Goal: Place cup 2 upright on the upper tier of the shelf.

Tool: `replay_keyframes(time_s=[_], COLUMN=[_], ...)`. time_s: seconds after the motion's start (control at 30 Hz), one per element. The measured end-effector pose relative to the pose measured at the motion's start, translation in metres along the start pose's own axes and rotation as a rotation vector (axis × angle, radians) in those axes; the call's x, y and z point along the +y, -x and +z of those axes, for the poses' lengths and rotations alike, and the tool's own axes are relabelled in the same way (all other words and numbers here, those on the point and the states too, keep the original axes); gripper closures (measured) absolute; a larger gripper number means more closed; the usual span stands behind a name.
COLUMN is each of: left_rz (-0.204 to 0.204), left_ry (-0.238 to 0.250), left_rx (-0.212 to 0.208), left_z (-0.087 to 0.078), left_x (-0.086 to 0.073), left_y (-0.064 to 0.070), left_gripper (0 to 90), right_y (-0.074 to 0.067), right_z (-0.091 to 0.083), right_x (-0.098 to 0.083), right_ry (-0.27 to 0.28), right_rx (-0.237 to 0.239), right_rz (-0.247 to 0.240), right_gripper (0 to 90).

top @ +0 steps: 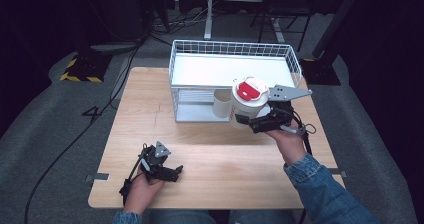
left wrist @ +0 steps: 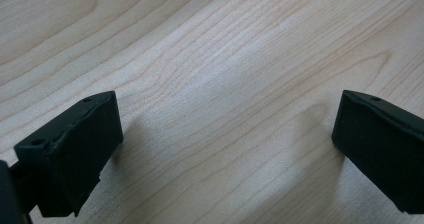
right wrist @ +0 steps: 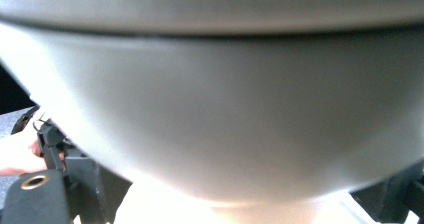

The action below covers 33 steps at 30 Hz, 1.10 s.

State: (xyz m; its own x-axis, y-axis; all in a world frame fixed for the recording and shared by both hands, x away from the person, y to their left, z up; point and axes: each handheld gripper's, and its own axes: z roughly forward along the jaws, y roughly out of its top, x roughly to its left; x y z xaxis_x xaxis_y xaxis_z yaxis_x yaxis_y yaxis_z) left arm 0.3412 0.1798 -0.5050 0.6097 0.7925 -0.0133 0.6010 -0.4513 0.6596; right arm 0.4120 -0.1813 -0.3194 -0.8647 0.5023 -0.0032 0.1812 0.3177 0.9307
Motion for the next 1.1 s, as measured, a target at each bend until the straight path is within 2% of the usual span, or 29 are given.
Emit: replay_keyframes(time_s=[0.23,0.57,0.93,1.1], left_rz=[0.001,0.010,0.009,0.010], left_ry=[-0.001,-0.002,0.000,-0.001], left_rx=[-0.001,-0.004,-0.012,-0.010], left_z=[0.000,0.000,0.001,0.001], left_x=[0.000,0.001,0.001,0.001], left_y=[0.000,-0.001,-0.001,-0.001], left_gripper=[0.3,0.2,0.2,0.2], right_y=[0.002,0.014,0.032,0.047], right_z=[0.003,0.009,0.022,0.031], right_x=[0.017,0.048,0.076,0.085], right_ry=[0.003,0.014,0.012,0.003], right_rx=[-0.002,-0.022,-0.073,-0.099], right_rz=[-0.008,-0.010,-0.011,0.008], right_gripper=[12.3,12.4,12.3,12.4])
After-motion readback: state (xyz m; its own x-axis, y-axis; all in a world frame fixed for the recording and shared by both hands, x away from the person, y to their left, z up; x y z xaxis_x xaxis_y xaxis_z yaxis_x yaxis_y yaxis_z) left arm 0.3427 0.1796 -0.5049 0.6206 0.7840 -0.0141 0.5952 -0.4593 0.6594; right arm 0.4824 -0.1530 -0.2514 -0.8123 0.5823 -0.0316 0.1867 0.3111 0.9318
